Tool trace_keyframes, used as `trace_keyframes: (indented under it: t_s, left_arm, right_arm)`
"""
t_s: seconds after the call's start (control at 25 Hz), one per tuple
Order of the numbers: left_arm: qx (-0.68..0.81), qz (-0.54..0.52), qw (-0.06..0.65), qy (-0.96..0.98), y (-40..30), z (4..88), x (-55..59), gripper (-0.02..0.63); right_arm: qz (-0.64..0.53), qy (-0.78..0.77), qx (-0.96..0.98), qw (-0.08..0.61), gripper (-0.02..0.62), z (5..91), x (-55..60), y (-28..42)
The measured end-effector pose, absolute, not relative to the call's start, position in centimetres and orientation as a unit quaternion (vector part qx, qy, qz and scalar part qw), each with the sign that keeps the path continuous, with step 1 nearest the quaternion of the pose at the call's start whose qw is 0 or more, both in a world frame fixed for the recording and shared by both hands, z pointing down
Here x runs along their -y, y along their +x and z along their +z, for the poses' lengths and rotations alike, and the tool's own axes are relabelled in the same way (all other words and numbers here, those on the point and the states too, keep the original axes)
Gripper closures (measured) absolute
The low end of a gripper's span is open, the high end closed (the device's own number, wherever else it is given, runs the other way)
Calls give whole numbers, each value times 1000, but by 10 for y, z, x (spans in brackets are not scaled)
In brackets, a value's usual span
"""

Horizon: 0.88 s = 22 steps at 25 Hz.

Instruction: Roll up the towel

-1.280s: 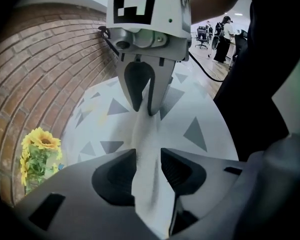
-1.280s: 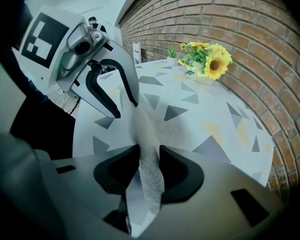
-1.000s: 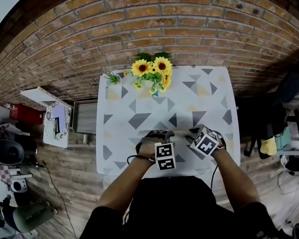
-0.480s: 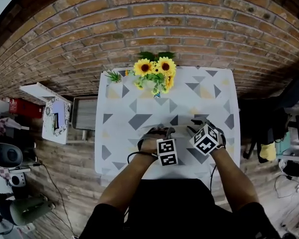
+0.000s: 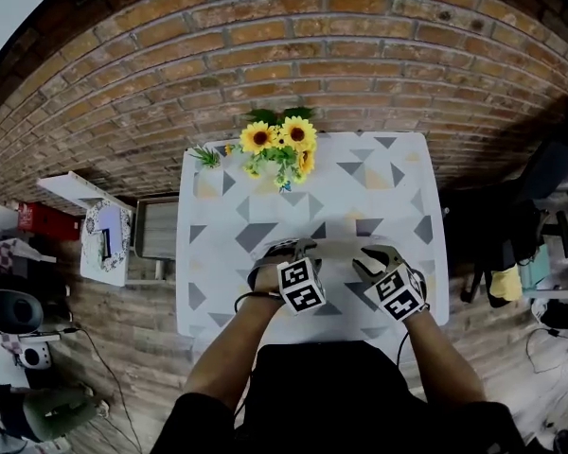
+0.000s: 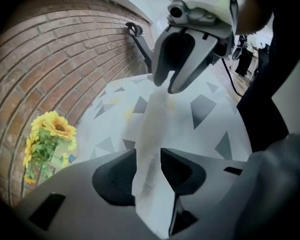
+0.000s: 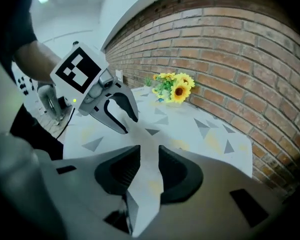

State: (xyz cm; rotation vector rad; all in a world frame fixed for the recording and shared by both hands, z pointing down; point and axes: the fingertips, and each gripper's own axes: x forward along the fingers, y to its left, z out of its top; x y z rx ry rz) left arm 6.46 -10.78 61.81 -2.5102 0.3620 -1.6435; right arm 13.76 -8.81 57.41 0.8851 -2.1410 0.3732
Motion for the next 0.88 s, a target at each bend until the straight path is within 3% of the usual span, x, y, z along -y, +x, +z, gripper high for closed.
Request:
trace_keyframes:
  t_s: [0.36, 0.44, 0.72, 0.88]
  left_arm:
    - [-298, -401, -86, -862, 35, 554, 110, 474]
    - [-339, -346, -119, -866, 26, 533, 105, 495]
    - [-425, -204, -211, -856, -23, 478, 84, 553]
    - [-439, -195, -179, -859, -43, 459, 74, 570]
  right_arm:
    - [171, 374, 863, 293, 509, 550, 84, 159]
    - [166, 375, 870, 273, 576, 544, 85, 167]
    - [174, 369, 893, 192, 578, 508, 95, 151]
    - [147, 356, 906, 175, 578, 479, 79, 125]
